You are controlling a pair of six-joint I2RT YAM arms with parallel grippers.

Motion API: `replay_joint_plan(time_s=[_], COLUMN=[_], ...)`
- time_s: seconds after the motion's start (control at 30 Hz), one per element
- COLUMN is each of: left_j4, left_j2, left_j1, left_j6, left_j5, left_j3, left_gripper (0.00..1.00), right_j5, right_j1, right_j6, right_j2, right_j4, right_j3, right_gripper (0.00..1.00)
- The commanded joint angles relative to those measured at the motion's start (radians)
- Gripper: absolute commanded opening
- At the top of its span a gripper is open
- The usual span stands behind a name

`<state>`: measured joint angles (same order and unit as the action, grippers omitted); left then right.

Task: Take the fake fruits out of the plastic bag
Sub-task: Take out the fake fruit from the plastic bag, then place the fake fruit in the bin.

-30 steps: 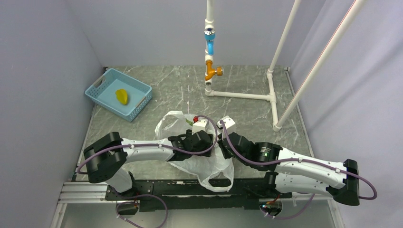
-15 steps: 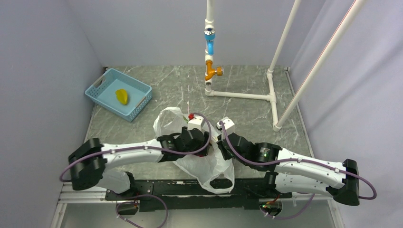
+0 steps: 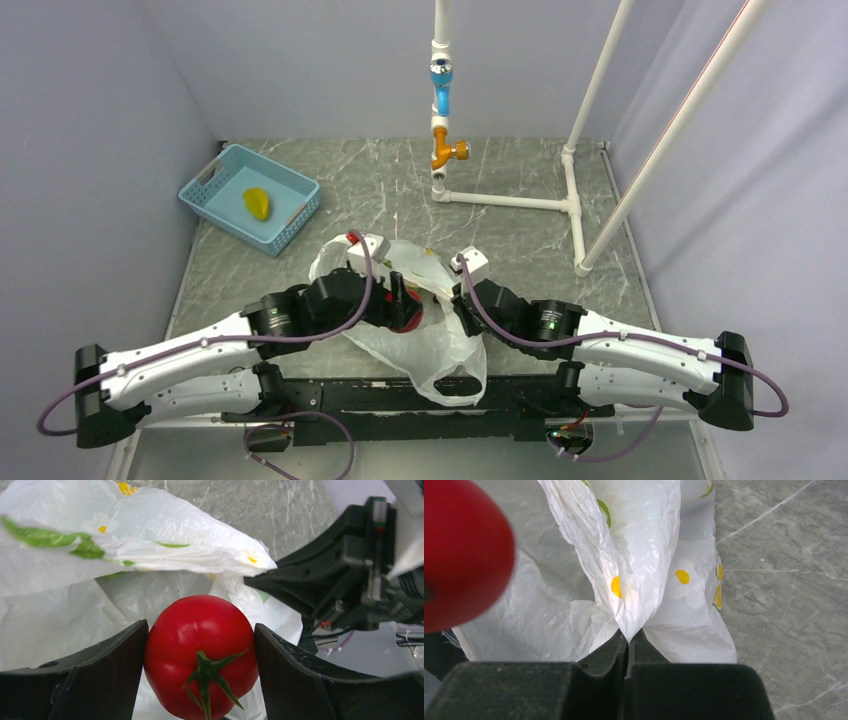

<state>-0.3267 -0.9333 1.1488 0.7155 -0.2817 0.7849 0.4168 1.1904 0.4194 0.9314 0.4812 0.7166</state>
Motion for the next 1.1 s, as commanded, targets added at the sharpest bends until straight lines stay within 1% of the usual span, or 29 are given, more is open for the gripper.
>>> replay_joint_plan(time_s=[0.0, 0.13, 0.23, 0.33, 0.4, 0.47, 0.53, 0.6, 0.63, 0.7, 0.73, 0.8, 0.93, 1.0, 1.03, 1.07], left_j4=[-0.167, -0.291, -0.377, -0.460, -0.501, -0.507, -0.452, -0.369, -0.327, -0.233, -0.184, -0.127, -0.032, -0.043, -0.053, -0.051], left_j2=[0.110, 0.141, 0.135, 0.071, 0.013, -0.030, -0.045, -0.033, -0.025, -0.015, -0.017, -0.044, -0.170, -0.263, -0.311, -0.352], left_j1=[-0.020, -0.109, -0.224, -0.346, -0.437, -0.544, -0.667, -0.803, -0.881, -1.038, -1.094, -1.186, -1.333, -1.393, -1.414, -1.433], left_j6=[-0.063, -0.159, -0.241, -0.348, -0.399, -0.436, -0.455, -0.423, -0.381, -0.316, -0.303, -0.309, -0.349, -0.353, -0.363, -0.374], left_j5=[0.034, 0.069, 0.079, 0.066, 0.043, 0.018, 0.010, 0.004, 0.035, 0.177, 0.229, 0.278, 0.296, 0.370, 0.419, 0.495], left_j3=[0.097, 0.243, 0.360, 0.490, 0.566, 0.616, 0.611, 0.559, 0.529, 0.463, 0.435, 0.403, 0.376, 0.403, 0.420, 0.428], left_gripper=[0.30, 0.30, 0.29, 0.29, 0.26, 0.24, 0.22, 0.23, 0.23, 0.22, 0.21, 0.21, 0.21, 0.16, 0.16, 0.17], right_j5=[-0.005, 0.003, -0.004, 0.006, 0.003, 0.001, 0.005, 0.006, 0.008, 0.015, 0.019, 0.020, -0.004, -0.007, -0.010, -0.010], right_j1=[0.005, 0.004, 0.004, 0.004, 0.004, 0.005, 0.005, 0.004, 0.005, 0.005, 0.005, 0.005, 0.004, 0.004, 0.004, 0.004], right_j6=[-0.010, -0.011, -0.021, -0.018, -0.015, -0.015, -0.014, -0.023, -0.028, -0.032, -0.033, -0.035, -0.043, -0.043, -0.046, -0.048], right_j2=[0.015, 0.023, 0.023, 0.014, -0.003, -0.019, -0.021, -0.015, -0.012, -0.009, -0.011, -0.015, -0.006, 0.000, 0.002, 0.004], right_j4=[-0.060, -0.056, -0.058, -0.043, -0.050, -0.056, -0.050, -0.048, -0.045, -0.036, -0.032, -0.032, -0.033, -0.028, -0.029, -0.030], right_j3=[0.004, -0.002, 0.001, 0.004, -0.008, -0.015, -0.006, 0.004, 0.010, 0.024, 0.029, 0.033, 0.052, 0.060, 0.062, 0.064], right_gripper=[0.00, 0.00, 0.00, 0.00, 0.00, 0.00, 0.00, 0.00, 0.00, 0.00, 0.00, 0.00, 0.00, 0.00, 0.00, 0.00])
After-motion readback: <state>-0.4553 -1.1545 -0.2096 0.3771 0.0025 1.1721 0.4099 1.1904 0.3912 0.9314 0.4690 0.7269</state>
